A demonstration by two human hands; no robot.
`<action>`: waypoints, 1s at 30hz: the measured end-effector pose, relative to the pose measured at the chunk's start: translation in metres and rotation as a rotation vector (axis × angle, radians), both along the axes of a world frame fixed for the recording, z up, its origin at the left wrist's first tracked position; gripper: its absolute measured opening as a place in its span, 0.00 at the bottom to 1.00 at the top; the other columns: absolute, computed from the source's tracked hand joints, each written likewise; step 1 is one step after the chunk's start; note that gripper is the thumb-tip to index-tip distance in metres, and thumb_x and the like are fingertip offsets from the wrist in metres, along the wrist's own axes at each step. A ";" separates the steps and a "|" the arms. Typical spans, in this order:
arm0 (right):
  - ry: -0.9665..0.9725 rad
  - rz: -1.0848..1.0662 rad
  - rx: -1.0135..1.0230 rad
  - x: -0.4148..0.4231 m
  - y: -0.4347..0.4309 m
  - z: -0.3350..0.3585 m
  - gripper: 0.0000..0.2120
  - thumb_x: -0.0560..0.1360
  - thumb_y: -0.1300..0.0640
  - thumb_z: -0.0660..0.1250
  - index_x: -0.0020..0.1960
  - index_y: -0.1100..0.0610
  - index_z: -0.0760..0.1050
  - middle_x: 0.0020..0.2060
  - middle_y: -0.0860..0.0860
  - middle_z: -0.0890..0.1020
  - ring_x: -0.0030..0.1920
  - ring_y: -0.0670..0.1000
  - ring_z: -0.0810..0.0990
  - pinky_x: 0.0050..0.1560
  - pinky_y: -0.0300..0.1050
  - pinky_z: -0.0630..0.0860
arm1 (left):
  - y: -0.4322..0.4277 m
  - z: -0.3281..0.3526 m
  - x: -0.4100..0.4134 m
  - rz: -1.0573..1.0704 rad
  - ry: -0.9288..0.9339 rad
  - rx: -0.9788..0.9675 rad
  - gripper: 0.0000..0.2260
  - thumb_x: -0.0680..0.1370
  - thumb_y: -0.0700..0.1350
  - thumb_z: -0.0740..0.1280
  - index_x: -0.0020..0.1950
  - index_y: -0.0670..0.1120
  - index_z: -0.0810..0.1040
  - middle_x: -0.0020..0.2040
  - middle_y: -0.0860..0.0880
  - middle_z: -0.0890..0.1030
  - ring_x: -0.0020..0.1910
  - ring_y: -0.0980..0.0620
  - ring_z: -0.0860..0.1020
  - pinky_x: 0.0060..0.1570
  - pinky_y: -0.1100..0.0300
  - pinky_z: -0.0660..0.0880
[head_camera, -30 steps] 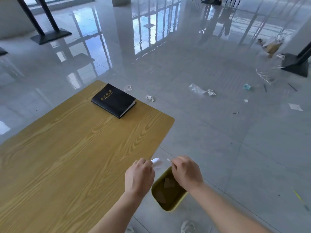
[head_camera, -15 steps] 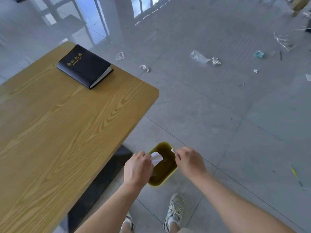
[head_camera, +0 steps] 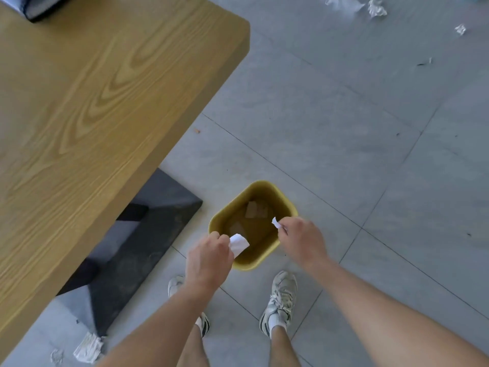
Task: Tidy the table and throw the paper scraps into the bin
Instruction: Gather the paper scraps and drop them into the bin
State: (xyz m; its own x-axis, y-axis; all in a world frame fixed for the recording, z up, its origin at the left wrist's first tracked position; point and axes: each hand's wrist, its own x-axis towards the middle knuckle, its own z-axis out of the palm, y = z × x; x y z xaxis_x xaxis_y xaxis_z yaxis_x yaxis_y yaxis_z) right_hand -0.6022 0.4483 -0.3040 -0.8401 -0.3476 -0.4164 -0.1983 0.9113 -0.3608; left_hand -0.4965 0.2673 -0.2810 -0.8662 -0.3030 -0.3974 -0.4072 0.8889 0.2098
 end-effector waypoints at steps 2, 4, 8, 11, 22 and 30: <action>-0.020 0.001 -0.004 -0.002 -0.004 -0.017 0.22 0.78 0.58 0.60 0.30 0.51 0.55 0.29 0.48 0.65 0.32 0.54 0.67 0.26 0.44 0.54 | -0.001 -0.017 -0.003 -0.005 -0.003 0.001 0.06 0.78 0.46 0.64 0.42 0.48 0.78 0.35 0.53 0.72 0.32 0.53 0.69 0.27 0.64 0.53; -0.039 -0.027 -0.001 -0.004 -0.008 -0.034 0.21 0.78 0.59 0.59 0.29 0.52 0.56 0.28 0.48 0.65 0.32 0.54 0.66 0.26 0.44 0.54 | -0.002 -0.033 -0.007 -0.015 -0.009 0.003 0.06 0.79 0.46 0.64 0.45 0.48 0.79 0.37 0.53 0.72 0.34 0.53 0.69 0.28 0.63 0.54; -0.089 -0.103 -0.002 -0.009 -0.014 -0.062 0.20 0.76 0.61 0.60 0.29 0.53 0.56 0.26 0.48 0.63 0.31 0.53 0.64 0.26 0.45 0.53 | -0.001 -0.062 -0.017 -0.053 -0.024 -0.014 0.09 0.80 0.45 0.60 0.46 0.48 0.80 0.37 0.52 0.74 0.35 0.53 0.71 0.28 0.62 0.57; -0.115 -0.146 -0.014 -0.015 -0.014 -0.078 0.19 0.75 0.61 0.60 0.29 0.54 0.56 0.25 0.49 0.62 0.28 0.50 0.61 0.26 0.45 0.53 | 0.002 -0.081 -0.023 -0.092 -0.045 -0.012 0.09 0.80 0.44 0.60 0.48 0.49 0.81 0.39 0.52 0.77 0.36 0.54 0.73 0.30 0.63 0.64; -0.069 0.072 0.052 -0.030 -0.025 -0.113 0.11 0.81 0.57 0.58 0.44 0.57 0.77 0.40 0.53 0.79 0.41 0.56 0.77 0.37 0.48 0.74 | -0.002 -0.126 -0.038 -0.158 -0.075 -0.012 0.07 0.81 0.45 0.63 0.53 0.49 0.81 0.41 0.52 0.77 0.37 0.54 0.73 0.34 0.63 0.69; -0.048 0.062 0.047 -0.022 -0.025 -0.132 0.11 0.80 0.57 0.59 0.45 0.57 0.77 0.39 0.53 0.79 0.40 0.56 0.75 0.34 0.46 0.67 | -0.003 -0.146 -0.033 -0.190 -0.107 -0.041 0.07 0.81 0.44 0.63 0.53 0.48 0.80 0.40 0.51 0.76 0.36 0.54 0.72 0.32 0.62 0.68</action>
State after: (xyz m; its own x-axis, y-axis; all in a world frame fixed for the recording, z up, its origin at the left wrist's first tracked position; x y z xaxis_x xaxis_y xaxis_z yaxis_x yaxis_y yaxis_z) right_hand -0.6242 0.4228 -0.4361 -0.7963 -0.3780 -0.4722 -0.2389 0.9137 -0.3286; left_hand -0.5294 0.2644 -0.4271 -0.8630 -0.1560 -0.4806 -0.2493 0.9588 0.1366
